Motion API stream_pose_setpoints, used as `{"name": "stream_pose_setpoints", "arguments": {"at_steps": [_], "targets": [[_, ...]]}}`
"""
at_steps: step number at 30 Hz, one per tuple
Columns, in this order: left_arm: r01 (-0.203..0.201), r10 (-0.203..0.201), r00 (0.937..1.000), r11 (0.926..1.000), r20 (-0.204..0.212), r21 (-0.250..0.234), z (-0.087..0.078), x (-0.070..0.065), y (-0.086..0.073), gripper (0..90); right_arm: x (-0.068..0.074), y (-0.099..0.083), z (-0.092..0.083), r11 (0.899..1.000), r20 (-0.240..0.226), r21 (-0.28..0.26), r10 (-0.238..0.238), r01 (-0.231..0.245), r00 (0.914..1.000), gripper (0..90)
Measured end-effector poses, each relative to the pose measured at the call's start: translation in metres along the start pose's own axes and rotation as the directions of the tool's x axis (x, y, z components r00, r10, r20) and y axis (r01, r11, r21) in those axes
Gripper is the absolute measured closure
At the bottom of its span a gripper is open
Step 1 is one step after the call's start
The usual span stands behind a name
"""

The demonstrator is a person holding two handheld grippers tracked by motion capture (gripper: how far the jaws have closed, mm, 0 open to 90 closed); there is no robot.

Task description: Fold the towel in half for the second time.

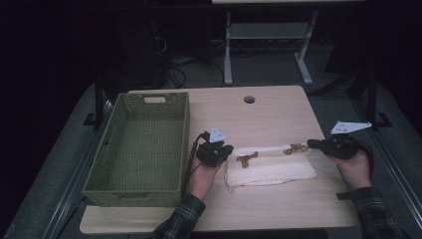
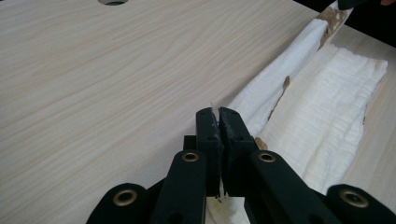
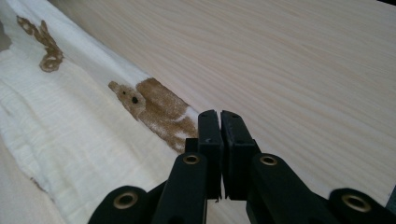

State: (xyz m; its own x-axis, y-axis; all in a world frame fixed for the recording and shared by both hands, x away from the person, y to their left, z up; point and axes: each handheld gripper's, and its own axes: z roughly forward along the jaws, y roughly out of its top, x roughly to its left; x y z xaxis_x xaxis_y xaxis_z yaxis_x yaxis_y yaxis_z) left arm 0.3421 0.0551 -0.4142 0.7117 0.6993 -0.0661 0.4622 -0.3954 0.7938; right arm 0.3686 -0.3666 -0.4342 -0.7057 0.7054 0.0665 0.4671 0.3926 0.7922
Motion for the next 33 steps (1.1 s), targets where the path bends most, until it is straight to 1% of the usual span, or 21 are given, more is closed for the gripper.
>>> {"name": "stream_pose_setpoints", "arguments": {"at_steps": [4,7,9,10,11,12,14,15,16,17,20,21,23,24,26,32,33], "targets": [[0.000,0.000,1.0000,1.0000,0.003,-0.001,-0.003,-0.005,-0.003,87.1,0.005,-0.005,-0.003,1.000,-0.005,0.010,-0.001,0.001,1.0000,87.5],[-0.015,0.015,0.9999,0.9999,0.007,0.000,-0.006,-0.011,-0.005,87.0,0.009,-0.009,-0.006,1.000,-0.007,0.013,-0.006,0.006,1.0000,87.5],[-0.024,0.024,0.9997,0.9997,0.001,0.003,-0.007,-0.014,-0.007,87.1,0.012,-0.011,-0.010,1.000,-0.004,0.018,-0.005,0.005,1.0000,87.4],[-0.026,0.026,0.9997,0.9997,-0.002,0.002,-0.007,-0.015,-0.008,87.1,0.011,-0.012,-0.010,1.000,-0.010,0.010,-0.008,0.008,0.9999,87.4],[-0.025,0.025,0.9997,0.9997,-0.004,0.003,-0.007,-0.016,-0.008,87.1,0.012,-0.014,-0.012,1.000,-0.015,0.012,0.003,-0.003,0.9999,87.4],[-0.024,0.024,0.9997,0.9997,-0.005,0.004,-0.008,-0.016,-0.009,87.1,0.013,-0.015,-0.013,1.000,-0.018,0.012,0.002,-0.002,0.9998,87.4],[-0.022,0.023,0.9997,0.9997,-0.008,0.010,-0.010,-0.017,-0.011,87.1,0.018,-0.016,-0.016,1.000,-0.019,0.009,-0.007,0.007,0.9998,87.4],[-0.013,0.013,0.9999,0.9999,-0.007,0.009,-0.010,-0.017,-0.012,87.1,0.020,-0.017,-0.017,1.000,-0.024,0.008,-0.010,0.010,0.9997,87.4],[-0.016,0.016,0.9999,0.9998,-0.005,0.013,-0.011,-0.017,-0.014,87.1,0.023,-0.018,-0.019,1.000,-0.021,0.012,-0.015,0.015,0.9997,87.4],[-0.007,0.008,1.0000,0.9999,-0.004,0.015,-0.011,-0.018,-0.015,87.1,0.026,-0.019,-0.020,1.000,-0.023,0.016,-0.022,0.022,0.9995,87.4],[-0.007,0.007,0.9999,0.9996,0.009,0.029,-0.013,-0.020,-0.018,87.1,0.031,-0.023,-0.022,0.999,-0.025,0.028,-0.032,0.033,0.9992,87.4],[0.000,0.000,0.9999,0.9995,0.014,0.031,-0.013,-0.023,-0.020,87.1,0.032,-0.024,-0.023,0.999,-0.021,0.034,-0.038,0.039,0.9991,87.4],[-0.012,0.011,0.9998,0.9991,0.017,0.040,-0.014,-0.025,-0.022,87.0,0.034,-0.026,-0.025,0.999,-0.020,0.033,-0.041,0.042,0.9990,87.4],[-0.005,0.004,0.9998,0.9991,0.019,0.042,-0.015,-0.028,-0.024,87.0,0.035,-0.027,-0.026,0.999,-0.023,0.034,-0.038,0.039,0.9990,87.4],[-0.014,0.013,0.9997,0.9983,0.021,0.056,-0.015,-0.030,-0.027,87.0,0.037,-0.028,-0.027,0.999,-0.021,0.033,-0.036,0.037,0.9991,87.2],[-0.002,-0.003,0.9990,0.9951,0.044,0.099,-0.013,-0.034,-0.036,87.0,0.044,-0.035,-0.026,0.996,-0.023,0.073,-0.056,0.058,0.9981,87.2],[-0.002,-0.003,0.9988,0.9944,0.049,0.106,-0.013,-0.034,-0.037,87.0,0.045,-0.037,-0.026,0.996,-0.027,0.076,-0.052,0.054,0.9983,87.1]]}}
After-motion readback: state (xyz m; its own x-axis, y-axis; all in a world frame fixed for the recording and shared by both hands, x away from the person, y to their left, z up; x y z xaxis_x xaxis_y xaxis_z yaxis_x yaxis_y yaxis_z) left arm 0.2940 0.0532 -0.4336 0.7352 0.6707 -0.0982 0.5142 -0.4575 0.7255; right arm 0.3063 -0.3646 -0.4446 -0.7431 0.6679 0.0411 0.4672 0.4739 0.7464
